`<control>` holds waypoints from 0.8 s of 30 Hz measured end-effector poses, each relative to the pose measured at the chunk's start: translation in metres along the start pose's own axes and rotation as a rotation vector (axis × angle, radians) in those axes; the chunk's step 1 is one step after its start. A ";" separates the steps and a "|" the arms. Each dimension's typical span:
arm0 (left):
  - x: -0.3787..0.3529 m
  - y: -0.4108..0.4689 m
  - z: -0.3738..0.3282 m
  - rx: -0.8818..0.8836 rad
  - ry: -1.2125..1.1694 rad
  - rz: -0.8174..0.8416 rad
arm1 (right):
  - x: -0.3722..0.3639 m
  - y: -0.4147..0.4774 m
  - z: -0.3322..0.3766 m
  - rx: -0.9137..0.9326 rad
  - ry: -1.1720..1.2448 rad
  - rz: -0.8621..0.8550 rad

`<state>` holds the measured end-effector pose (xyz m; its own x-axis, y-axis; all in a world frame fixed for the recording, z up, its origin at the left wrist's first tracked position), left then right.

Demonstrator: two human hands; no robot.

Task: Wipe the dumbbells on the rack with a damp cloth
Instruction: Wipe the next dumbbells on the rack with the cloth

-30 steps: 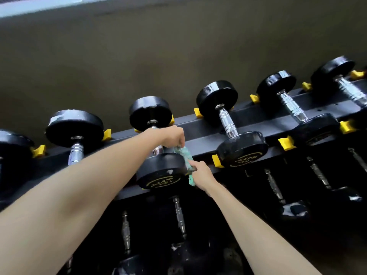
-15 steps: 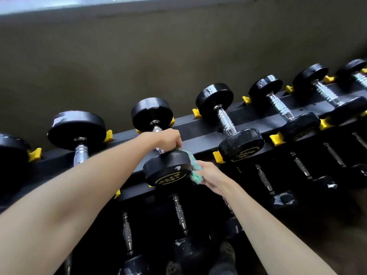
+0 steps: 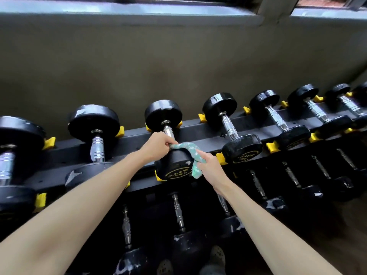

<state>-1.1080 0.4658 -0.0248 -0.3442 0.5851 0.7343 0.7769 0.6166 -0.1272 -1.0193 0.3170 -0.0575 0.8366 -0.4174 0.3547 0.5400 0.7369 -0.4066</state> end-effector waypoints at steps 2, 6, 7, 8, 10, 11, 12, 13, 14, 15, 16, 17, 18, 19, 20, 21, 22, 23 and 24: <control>0.004 -0.011 0.010 0.021 -0.050 -0.093 | -0.006 -0.009 0.012 0.082 -0.071 -0.013; 0.014 -0.034 0.019 -0.009 -0.122 -0.233 | -0.019 -0.023 0.025 0.259 -0.246 -0.074; 0.016 -0.041 0.022 -0.010 -0.136 -0.257 | -0.022 -0.026 0.026 0.298 -0.297 -0.094; 0.016 -0.047 0.024 -0.009 -0.139 -0.269 | -0.024 -0.029 0.027 0.328 -0.337 -0.115; 0.012 -0.058 0.028 -0.004 -0.125 -0.275 | -0.030 -0.035 0.027 0.361 -0.378 -0.139; 0.010 -0.064 0.029 0.003 -0.116 -0.280 | -0.035 -0.037 0.027 0.373 -0.390 -0.143; 0.007 -0.067 0.031 0.015 -0.108 -0.279 | -0.038 -0.039 0.026 0.383 -0.408 -0.150; 0.004 -0.072 0.032 0.027 -0.100 -0.276 | -0.042 -0.041 0.026 0.392 -0.427 -0.154; 0.001 -0.075 0.034 0.045 -0.097 -0.265 | -0.045 -0.042 0.026 0.399 -0.444 -0.155; -0.002 -0.078 0.037 0.064 -0.093 -0.250 | -0.050 -0.043 0.026 0.404 -0.452 -0.141; -0.004 -0.081 0.042 0.090 -0.092 -0.226 | -0.055 -0.043 0.026 0.409 -0.447 -0.110; -0.006 -0.083 0.047 0.114 -0.082 -0.194 | -0.062 -0.043 0.025 0.405 -0.437 -0.059; -0.008 -0.087 0.052 0.139 -0.066 -0.161 | -0.071 -0.044 0.023 0.397 -0.428 -0.004; -0.010 -0.092 0.057 0.163 -0.045 -0.139 | -0.081 -0.045 0.021 0.383 -0.425 0.045; -0.010 -0.098 0.061 0.197 -0.033 -0.131 | -0.089 -0.045 0.018 0.366 -0.421 0.071; -0.008 -0.103 0.064 0.228 -0.030 -0.135 | -0.097 -0.044 0.015 0.339 -0.418 0.088; -0.006 -0.107 0.065 0.258 -0.031 -0.134 | -0.103 -0.043 0.014 0.309 -0.403 0.110; -0.003 -0.111 0.064 0.273 -0.023 -0.132 | -0.108 -0.042 0.013 0.256 -0.348 0.151; 0.000 -0.113 0.061 0.289 -0.018 -0.124 | -0.109 -0.042 0.011 0.175 -0.231 0.214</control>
<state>-1.2282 0.4289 -0.0511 -0.4381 0.5035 0.7447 0.5469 0.8068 -0.2237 -1.1344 0.3380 -0.0698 0.8757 -0.1272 0.4658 0.3140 0.8828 -0.3493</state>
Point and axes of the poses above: each hand's wrist, its own y-axis towards the middle knuckle, its own x-axis out of the back of the hand, z = x × y, the point moved 7 cm from there along y, towards the middle knuckle, and after that the axes turned 2 degrees about -y, right-handed, at the moved point
